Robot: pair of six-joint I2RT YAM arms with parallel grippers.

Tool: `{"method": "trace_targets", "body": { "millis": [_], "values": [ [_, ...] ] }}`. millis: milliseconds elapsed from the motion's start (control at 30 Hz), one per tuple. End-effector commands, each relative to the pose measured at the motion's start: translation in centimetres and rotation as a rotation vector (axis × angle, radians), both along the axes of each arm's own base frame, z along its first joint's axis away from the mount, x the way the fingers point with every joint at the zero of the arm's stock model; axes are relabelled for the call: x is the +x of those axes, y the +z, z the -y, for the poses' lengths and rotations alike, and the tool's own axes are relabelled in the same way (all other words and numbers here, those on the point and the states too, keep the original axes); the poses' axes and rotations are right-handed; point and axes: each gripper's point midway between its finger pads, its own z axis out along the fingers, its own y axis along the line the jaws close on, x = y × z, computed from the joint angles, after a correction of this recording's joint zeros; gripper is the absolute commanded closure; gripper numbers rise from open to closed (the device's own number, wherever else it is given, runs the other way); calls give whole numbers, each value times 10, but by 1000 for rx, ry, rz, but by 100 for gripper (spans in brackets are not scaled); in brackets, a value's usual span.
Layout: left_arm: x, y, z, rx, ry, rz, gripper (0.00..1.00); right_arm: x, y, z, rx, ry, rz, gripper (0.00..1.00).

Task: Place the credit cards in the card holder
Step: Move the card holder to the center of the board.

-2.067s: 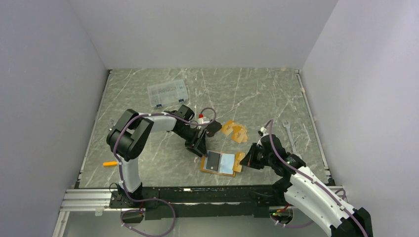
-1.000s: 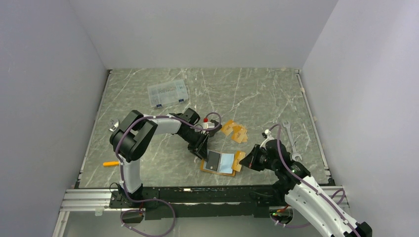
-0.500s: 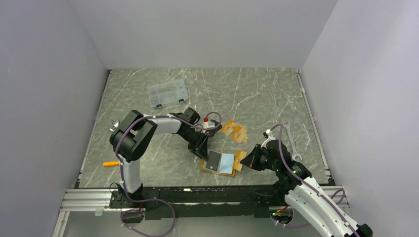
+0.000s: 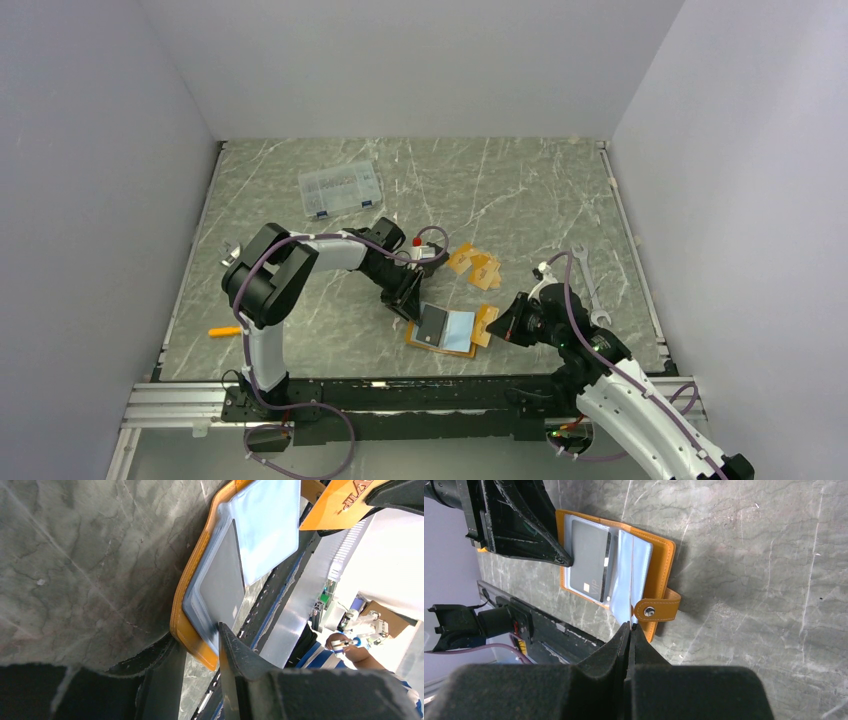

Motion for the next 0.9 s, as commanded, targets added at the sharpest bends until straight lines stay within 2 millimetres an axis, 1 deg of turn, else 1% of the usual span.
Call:
{"method": "trace_targets", "body": {
  "millis": [0,400,600,867],
  "values": [
    [9,23,8,-62,-19,70,66,1,13,-4,19,20,23,100],
    [9,24,8,-65,-22,70,66,-2,9,-4,2,52,17,100],
    [9,24,8,-67,-22,71,66,-4,2,-8,21,64,5,100],
    [9,25,9,-70,-22,71,66,-7,-7,-8,16,77,-12,100]
  ]
}}
